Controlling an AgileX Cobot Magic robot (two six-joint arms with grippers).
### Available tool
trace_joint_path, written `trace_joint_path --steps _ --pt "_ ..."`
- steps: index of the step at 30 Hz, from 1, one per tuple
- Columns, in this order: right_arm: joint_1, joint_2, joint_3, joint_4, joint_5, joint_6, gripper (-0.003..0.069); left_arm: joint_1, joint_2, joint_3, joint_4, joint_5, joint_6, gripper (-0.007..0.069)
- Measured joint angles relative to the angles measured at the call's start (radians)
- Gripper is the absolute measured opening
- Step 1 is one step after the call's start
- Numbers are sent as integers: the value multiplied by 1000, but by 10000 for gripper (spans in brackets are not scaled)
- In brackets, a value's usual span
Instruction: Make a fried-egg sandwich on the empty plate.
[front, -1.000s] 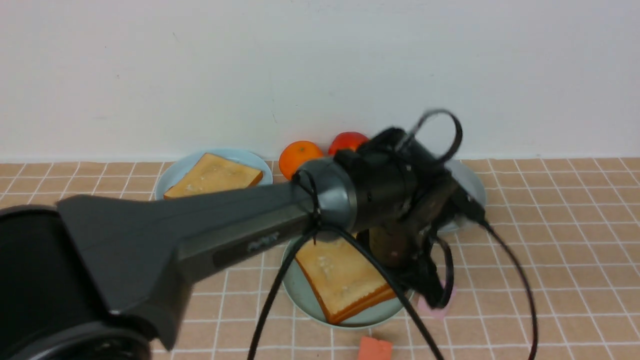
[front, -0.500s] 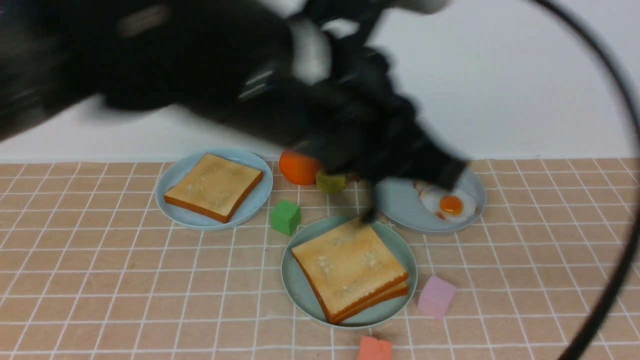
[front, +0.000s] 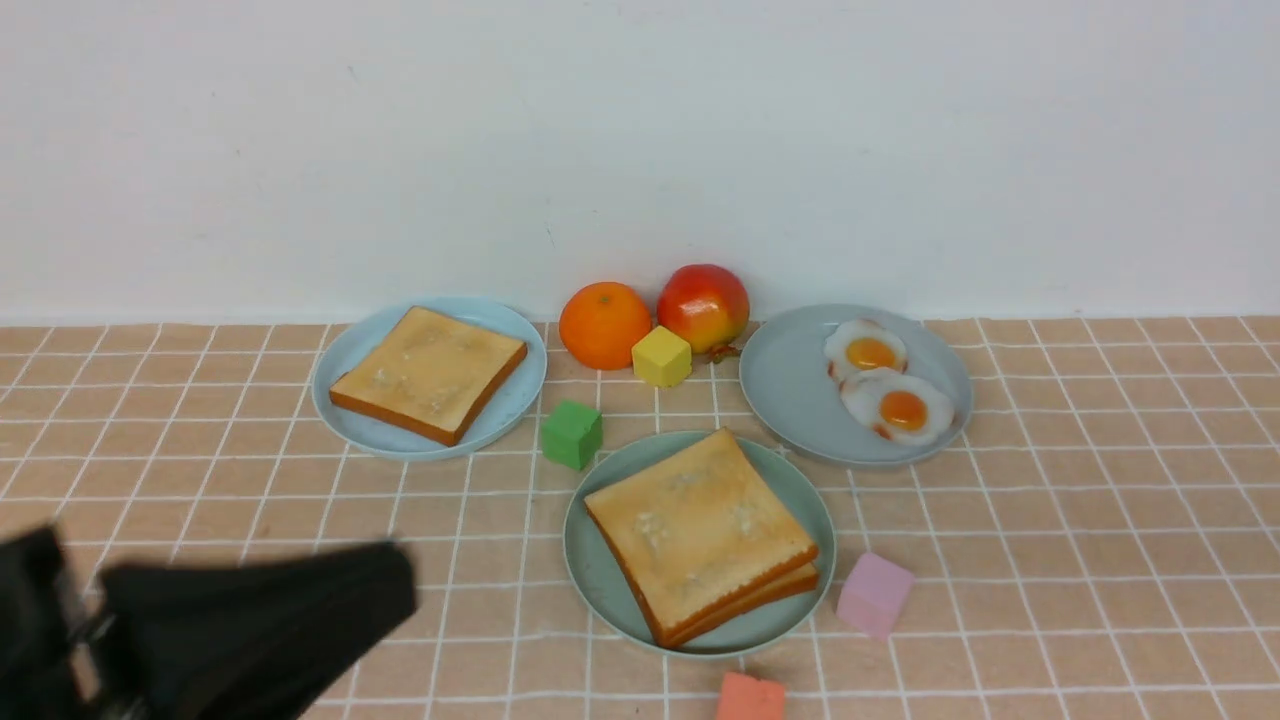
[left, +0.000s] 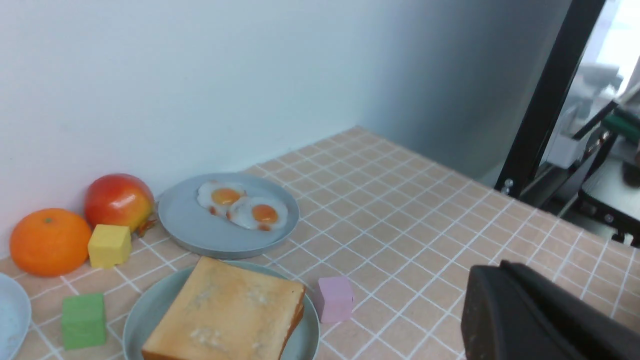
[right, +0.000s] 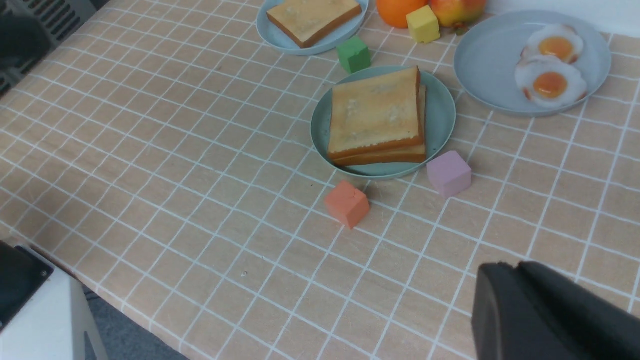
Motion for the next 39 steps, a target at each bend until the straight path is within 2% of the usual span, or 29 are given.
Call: trace_joint_path --steps 5,11,28,32,33,34,35,39 --pt "0 0 0 -17 0 30 51 0 -65 96 -2 -35 0 -13" --pt "0 0 0 -93 -94 46 -13 0 -68 146 -2 -28 0 -13" --pt "-9 0 0 -116 -131 51 -11 0 -68 146 -2 0 0 -13" --pt "-120 -4 38 -157 -163 18 -10 0 -68 146 -2 0 0 -13" --pt "-230 -20 105 -152 -236 -38 -10 0 -68 146 -2 0 0 -13" --pt "-230 -22 116 -150 -236 -38 -10 0 -68 146 -2 0 0 -13" --pt "-359 -50 236 -123 -350 -109 -10 0 -68 146 -2 0 0 -13" --pt "-603 -158 526 -26 -637 -223 -10 0 -68 146 -2 0 0 -13"
